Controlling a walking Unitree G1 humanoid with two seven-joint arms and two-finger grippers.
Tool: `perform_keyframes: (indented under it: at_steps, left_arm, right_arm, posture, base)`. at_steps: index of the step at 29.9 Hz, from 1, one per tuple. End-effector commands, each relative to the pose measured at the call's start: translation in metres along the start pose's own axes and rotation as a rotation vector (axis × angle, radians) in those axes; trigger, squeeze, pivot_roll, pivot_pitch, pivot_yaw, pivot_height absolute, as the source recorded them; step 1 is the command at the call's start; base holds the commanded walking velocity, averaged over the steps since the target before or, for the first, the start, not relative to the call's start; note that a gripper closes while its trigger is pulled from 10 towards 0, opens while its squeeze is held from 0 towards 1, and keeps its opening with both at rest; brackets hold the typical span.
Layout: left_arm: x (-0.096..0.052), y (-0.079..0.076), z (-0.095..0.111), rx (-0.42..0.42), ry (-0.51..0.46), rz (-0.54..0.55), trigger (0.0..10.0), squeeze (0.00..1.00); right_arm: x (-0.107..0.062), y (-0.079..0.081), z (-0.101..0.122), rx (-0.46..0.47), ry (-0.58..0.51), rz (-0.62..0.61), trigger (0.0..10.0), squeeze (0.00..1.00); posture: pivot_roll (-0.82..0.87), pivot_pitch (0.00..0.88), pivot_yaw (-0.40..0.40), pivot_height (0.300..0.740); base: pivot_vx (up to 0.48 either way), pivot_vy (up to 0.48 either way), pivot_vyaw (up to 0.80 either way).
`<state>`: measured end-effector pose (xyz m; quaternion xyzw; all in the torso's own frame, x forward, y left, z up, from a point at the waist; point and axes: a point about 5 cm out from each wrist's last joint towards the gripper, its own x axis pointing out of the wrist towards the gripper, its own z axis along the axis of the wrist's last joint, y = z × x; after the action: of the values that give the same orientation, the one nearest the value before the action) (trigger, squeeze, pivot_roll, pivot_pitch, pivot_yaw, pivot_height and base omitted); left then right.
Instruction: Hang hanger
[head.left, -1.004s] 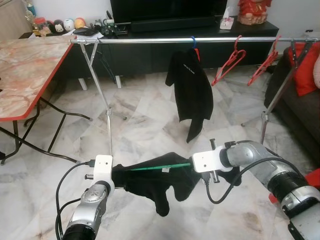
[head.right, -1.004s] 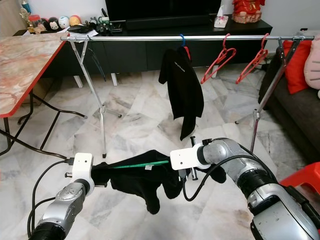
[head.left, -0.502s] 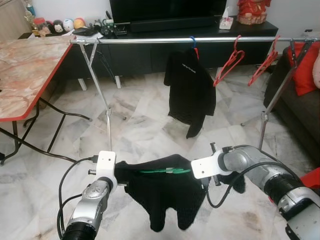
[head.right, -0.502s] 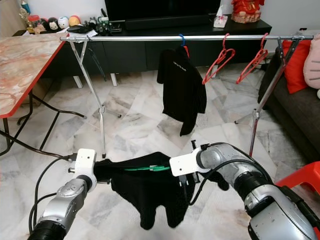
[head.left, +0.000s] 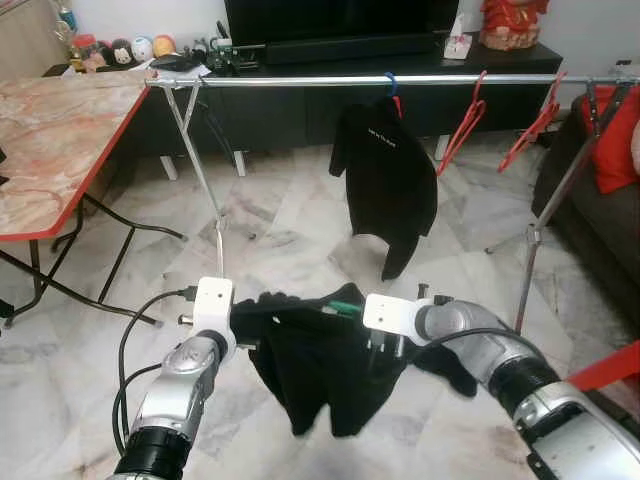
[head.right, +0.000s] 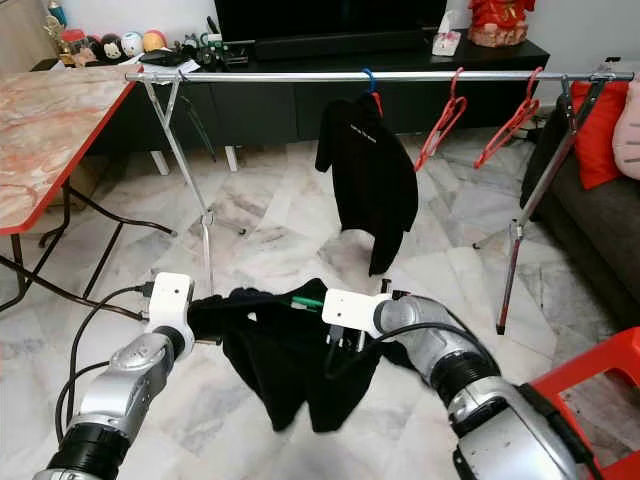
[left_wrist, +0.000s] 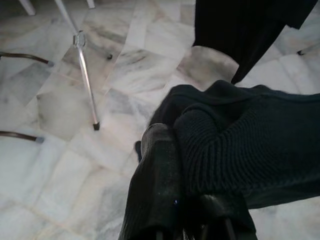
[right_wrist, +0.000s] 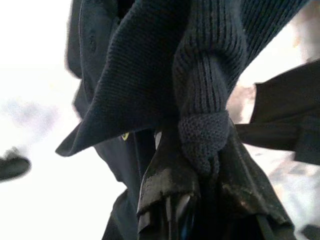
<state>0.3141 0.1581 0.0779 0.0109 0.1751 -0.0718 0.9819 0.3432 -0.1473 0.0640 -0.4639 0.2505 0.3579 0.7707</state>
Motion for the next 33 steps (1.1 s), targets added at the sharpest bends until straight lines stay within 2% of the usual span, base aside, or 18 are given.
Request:
perform_keyframes:
  at_steps: [1, 5, 10, 14, 16, 17, 26, 27, 28, 29, 30, 31, 33]
  left_arm:
    - [0.000, -0.001, 0.012, -0.012, -0.030, -0.025, 0.0, 0.00]
    - [0.000, -0.007, 0.016, -0.022, -0.041, -0.062, 0.0, 0.00]
    - [-0.001, -0.023, 0.028, -0.002, -0.059, -0.148, 0.0, 0.00]
    - [-0.002, -0.027, 0.029, 0.009, -0.049, -0.186, 0.0, 0.00]
    - [-0.003, -0.029, 0.027, 0.027, -0.027, -0.211, 0.0, 0.00]
    - [-0.004, -0.029, 0.027, 0.031, -0.022, -0.216, 0.0, 0.00]
    - [-0.007, -0.031, 0.025, 0.048, 0.003, -0.246, 0.0, 0.00]
    - [-0.008, -0.032, 0.024, 0.053, 0.008, -0.258, 0.0, 0.00]
    - [-0.012, -0.039, 0.024, 0.078, 0.032, -0.317, 3.6, 0.00]
    - [-0.012, -0.039, 0.024, 0.078, 0.032, -0.317, 3.6, 0.00]
    - [-0.014, -0.043, 0.022, 0.098, 0.054, -0.355, 8.1, 0.00]
    - [-0.015, -0.045, 0.020, 0.105, 0.065, -0.371, 10.0, 0.00]
    - [-0.017, -0.048, 0.017, 0.113, 0.074, -0.396, 10.0, 0.00]
  right_arm:
    - [0.002, 0.002, -0.001, 0.097, -0.005, -0.006, 0.0, 0.00]
    - [0.006, 0.011, 0.005, 0.124, -0.016, 0.046, 0.0, 0.00]
    - [0.011, 0.031, 0.008, 0.092, -0.013, 0.170, 0.0, 0.00]
    - [0.012, 0.031, 0.008, 0.113, -0.004, 0.141, 0.0, 0.00]
    - [0.013, 0.022, 0.014, 0.216, -0.042, 0.048, 0.0, 0.00]
    - [0.013, 0.020, 0.016, 0.233, -0.053, 0.035, 0.0, 0.00]
    - [0.013, 0.013, 0.021, 0.304, -0.081, -0.025, 0.0, 0.00]
    - [0.014, 0.010, 0.023, 0.336, -0.099, -0.055, 0.0, 0.00]
    - [0.015, 0.009, 0.037, 0.440, -0.190, -0.049, 0.0, 0.00]
    - [0.015, 0.009, 0.037, 0.440, -0.190, -0.049, 0.0, 0.00]
    - [0.015, 0.009, 0.045, 0.476, -0.239, -0.030, 0.0, 0.00]
    - [0.015, 0.008, 0.047, 0.480, -0.253, -0.026, 0.0, 0.00]
    - [0.013, 0.005, 0.050, 0.493, -0.279, -0.031, 0.0, 0.00]
  posture:
    - [-0.15, 0.000, 0.065, 0.740]
    - [-0.15, 0.000, 0.066, 0.740]
    - [-0.14, 0.000, 0.064, 0.740]
    - [-0.14, 0.000, 0.063, 0.740]
    - [-0.14, 0.000, 0.063, 0.740]
    - [-0.14, 0.000, 0.063, 0.740]
    - [-0.13, 0.000, 0.064, 0.740]
    - [-0.13, 0.000, 0.064, 0.740]
    - [-0.12, 0.000, 0.059, 0.740]
    - [-0.12, 0.000, 0.059, 0.740]
    - [-0.12, 0.000, 0.059, 0.740]
    - [-0.12, 0.000, 0.059, 0.740]
    - [-0.12, 0.000, 0.058, 0.740]
  base:
    - [0.000, 0.000, 0.00]
    - [0.000, 0.000, 0.00]
    - [0.000, 0.000, 0.00]
    - [0.000, 0.000, 0.00]
    - [0.000, 0.000, 0.00]
    - [0.000, 0.000, 0.00]
    - [0.000, 0.000, 0.00]
    - [0.000, 0.000, 0.00]
    - [0.000, 0.000, 0.00]
    - [0.000, 0.000, 0.00]
    - [0.000, 0.000, 0.00]
    - [0.000, 0.000, 0.00]
    - [0.000, 0.000, 0.00]
